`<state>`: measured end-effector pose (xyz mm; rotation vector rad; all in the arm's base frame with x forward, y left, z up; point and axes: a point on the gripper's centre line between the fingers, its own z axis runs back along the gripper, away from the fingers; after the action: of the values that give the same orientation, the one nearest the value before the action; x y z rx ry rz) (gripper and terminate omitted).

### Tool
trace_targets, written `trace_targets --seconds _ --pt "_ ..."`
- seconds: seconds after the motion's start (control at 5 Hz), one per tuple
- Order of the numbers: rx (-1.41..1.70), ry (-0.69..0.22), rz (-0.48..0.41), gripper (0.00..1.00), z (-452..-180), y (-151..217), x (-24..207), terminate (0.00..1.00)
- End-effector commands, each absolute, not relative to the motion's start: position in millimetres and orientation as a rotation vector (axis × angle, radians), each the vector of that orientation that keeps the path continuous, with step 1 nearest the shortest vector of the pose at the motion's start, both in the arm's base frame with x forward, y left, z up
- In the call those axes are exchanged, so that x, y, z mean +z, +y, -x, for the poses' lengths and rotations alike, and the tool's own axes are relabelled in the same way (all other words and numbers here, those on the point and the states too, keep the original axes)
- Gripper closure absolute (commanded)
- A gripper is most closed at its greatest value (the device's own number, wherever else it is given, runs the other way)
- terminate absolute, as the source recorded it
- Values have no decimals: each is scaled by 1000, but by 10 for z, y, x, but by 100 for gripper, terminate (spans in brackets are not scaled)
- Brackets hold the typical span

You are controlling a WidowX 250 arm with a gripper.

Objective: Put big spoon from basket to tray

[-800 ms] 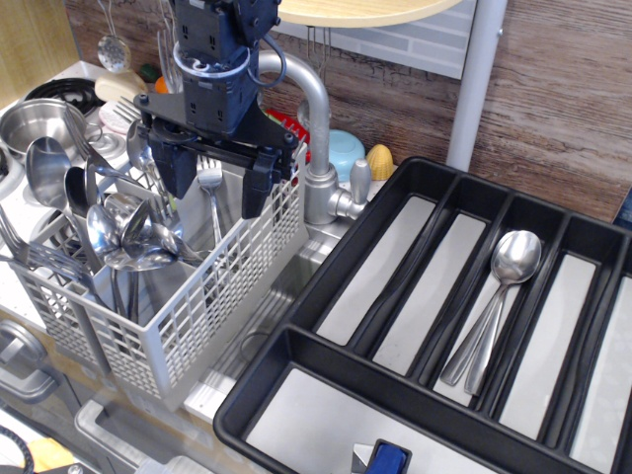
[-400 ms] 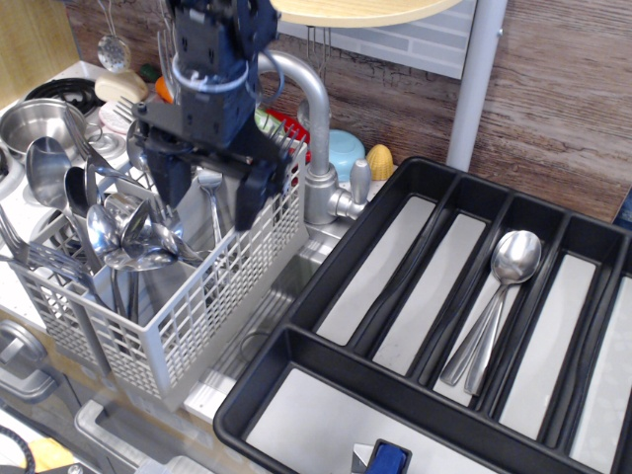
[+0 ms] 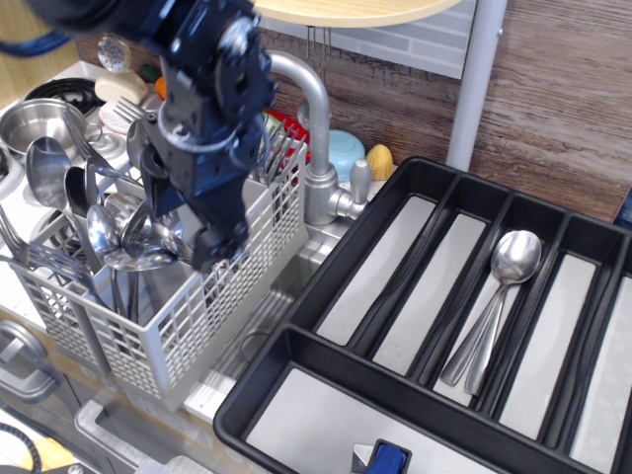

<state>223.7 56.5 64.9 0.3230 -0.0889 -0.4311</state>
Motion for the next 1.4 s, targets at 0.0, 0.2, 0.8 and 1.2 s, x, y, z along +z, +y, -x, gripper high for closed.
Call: trace_targets --seconds 0.0,0.2,0.8,1.2 --pt "-770 -186 -350 0 -2222 673 579 0" --pt "-840 -233 -320 0 -2285 816 453 0" --pt "-892 -224 -376 100 -2445 1009 352 0" --pt "-798 -210 -359 100 -2425 1013 334 0"
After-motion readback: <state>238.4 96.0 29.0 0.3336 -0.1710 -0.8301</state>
